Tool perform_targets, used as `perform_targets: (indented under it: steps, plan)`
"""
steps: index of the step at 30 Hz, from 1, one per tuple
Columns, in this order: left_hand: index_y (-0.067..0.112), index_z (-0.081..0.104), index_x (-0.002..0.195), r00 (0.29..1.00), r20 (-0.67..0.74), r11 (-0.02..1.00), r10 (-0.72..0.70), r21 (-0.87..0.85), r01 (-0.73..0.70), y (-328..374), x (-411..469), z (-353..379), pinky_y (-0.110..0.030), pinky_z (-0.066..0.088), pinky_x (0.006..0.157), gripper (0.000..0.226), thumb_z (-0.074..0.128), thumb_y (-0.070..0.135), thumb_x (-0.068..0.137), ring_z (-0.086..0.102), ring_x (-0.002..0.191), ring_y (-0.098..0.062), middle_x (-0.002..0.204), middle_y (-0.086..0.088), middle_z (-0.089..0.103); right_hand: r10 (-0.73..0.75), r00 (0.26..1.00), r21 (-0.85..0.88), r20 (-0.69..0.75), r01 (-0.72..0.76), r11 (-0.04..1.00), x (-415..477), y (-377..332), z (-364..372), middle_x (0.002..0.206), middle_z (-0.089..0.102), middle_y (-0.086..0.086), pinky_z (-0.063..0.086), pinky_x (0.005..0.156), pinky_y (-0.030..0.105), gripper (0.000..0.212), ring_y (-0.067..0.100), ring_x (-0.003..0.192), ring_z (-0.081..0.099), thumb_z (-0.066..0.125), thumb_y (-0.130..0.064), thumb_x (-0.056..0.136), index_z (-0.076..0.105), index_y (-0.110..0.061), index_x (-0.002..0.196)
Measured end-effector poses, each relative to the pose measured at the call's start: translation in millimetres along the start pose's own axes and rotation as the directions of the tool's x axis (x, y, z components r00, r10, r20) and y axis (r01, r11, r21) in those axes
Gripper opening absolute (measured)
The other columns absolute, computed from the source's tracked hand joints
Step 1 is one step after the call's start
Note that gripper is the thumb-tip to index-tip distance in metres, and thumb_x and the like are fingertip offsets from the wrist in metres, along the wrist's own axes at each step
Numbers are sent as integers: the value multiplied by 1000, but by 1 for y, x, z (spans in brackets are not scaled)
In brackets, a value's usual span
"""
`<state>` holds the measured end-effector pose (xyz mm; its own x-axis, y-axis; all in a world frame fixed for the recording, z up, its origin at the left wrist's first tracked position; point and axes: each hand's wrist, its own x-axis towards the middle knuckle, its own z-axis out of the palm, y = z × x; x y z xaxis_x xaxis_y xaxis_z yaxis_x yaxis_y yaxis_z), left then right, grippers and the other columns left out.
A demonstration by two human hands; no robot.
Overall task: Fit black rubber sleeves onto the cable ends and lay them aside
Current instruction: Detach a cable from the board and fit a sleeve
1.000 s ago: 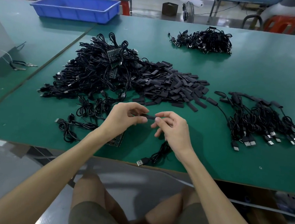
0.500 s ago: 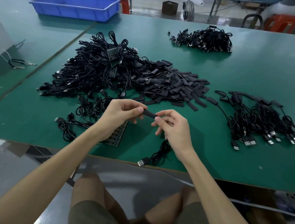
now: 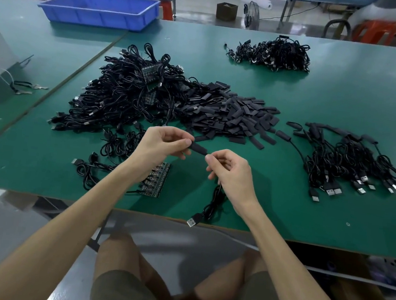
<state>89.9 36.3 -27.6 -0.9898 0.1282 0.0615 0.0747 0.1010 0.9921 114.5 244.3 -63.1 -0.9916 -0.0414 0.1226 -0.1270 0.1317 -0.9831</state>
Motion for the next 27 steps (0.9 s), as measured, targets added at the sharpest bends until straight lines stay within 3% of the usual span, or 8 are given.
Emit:
perform_targets:
  steps: [4,6,9,13,16,21,24,27]
  plan:
    - [0,65,115,989,19,982,-144,-118,145,7,-1,17,-32,60,67,29,63,25,101,75,90,-30,102,-14,75,9,992,39,-124,-4,999,1,2,-3,83,72,0,51,70,23,12,9,73,62,75,-31,95,74,-20,88]
    - [0,65,116,973,135,983,-185,24,184,9,-5,26,-31,60,65,27,64,21,100,75,89,-26,108,-19,73,7,984,50,-179,2,999,1,2,-5,86,71,0,50,73,26,12,8,76,58,75,-33,95,74,-22,88]
    - [0,69,112,910,376,958,-175,280,68,11,-12,44,-26,57,57,21,68,15,97,73,76,-18,96,-14,75,14,981,104,-195,6,995,1,2,-4,72,64,-12,47,66,20,12,4,69,55,72,-29,97,70,-21,88]
    - [-1,66,95,881,439,795,-178,591,-134,16,-11,69,-29,51,50,31,71,30,95,57,48,-15,69,-5,64,48,967,141,-252,-12,990,2,4,-6,61,58,-13,45,64,25,13,6,60,52,70,-28,96,65,-20,88]
    - [-3,66,87,886,430,831,-174,546,-102,22,-6,71,-25,47,51,28,70,24,96,58,44,-17,60,-5,62,98,948,246,-303,-22,969,3,4,-9,62,58,-9,45,60,24,16,7,58,51,66,-29,100,65,-17,90]
    - [-1,73,98,925,360,949,-125,317,5,47,20,67,-31,51,61,27,71,26,96,56,65,-21,76,-18,64,147,912,263,-384,-45,964,6,5,-9,66,66,-15,47,58,16,17,-3,59,56,50,-26,110,63,-17,102]
    - [-4,72,100,941,329,968,-74,251,-12,65,41,82,-31,54,62,29,71,24,95,60,66,-22,81,-18,70,82,949,185,-306,-26,982,2,-2,-7,74,64,-4,46,62,24,15,5,62,57,49,-15,109,57,-11,98]
    - [-6,72,98,934,352,964,-59,262,-38,79,59,116,-33,57,66,32,72,26,95,62,64,-18,77,-11,70,89,970,145,-228,-57,988,3,-10,-1,72,59,8,43,60,27,16,10,53,55,51,-8,104,56,-8,88]
